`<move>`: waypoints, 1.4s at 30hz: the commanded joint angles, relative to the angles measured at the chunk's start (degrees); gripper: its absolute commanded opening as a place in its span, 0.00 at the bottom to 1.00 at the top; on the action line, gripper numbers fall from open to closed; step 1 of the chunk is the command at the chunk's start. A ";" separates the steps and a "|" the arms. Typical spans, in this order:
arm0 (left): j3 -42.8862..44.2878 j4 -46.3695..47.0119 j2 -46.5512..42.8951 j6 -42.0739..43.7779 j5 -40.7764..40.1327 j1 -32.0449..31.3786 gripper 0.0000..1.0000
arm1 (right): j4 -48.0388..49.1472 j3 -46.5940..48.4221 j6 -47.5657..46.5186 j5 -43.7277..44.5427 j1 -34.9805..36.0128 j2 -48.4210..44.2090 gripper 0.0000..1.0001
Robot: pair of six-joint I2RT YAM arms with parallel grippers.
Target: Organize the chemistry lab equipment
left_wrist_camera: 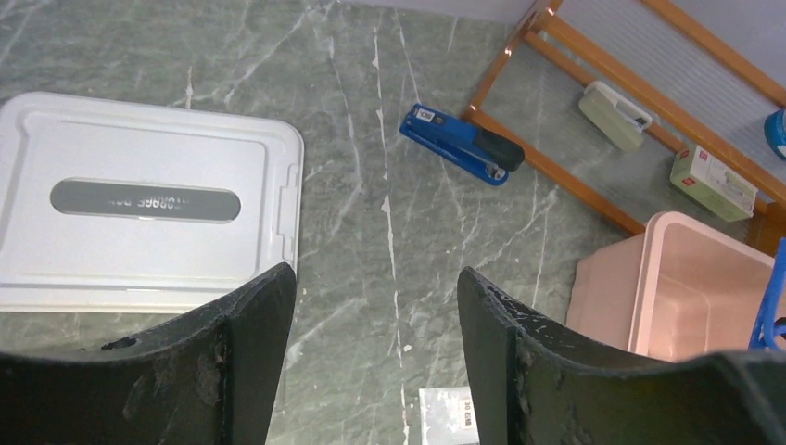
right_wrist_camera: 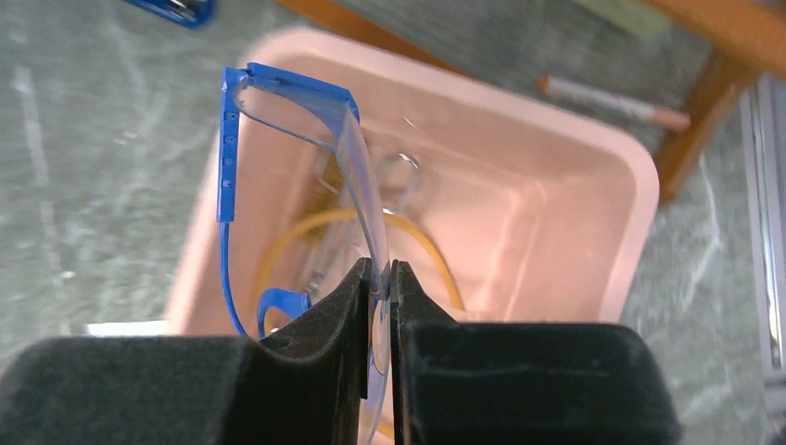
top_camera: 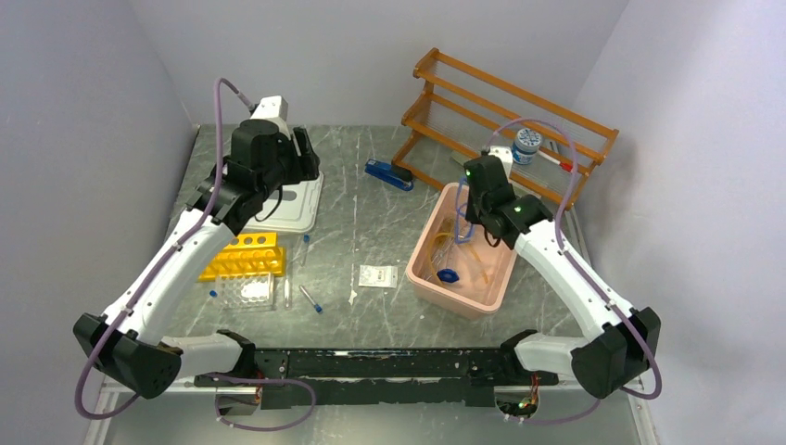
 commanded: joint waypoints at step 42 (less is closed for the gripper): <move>-6.76 1.22 2.49 -3.70 6.86 0.46 0.66 | -8.54 2.25 5.47 10.50 -5.60 10.13 0.35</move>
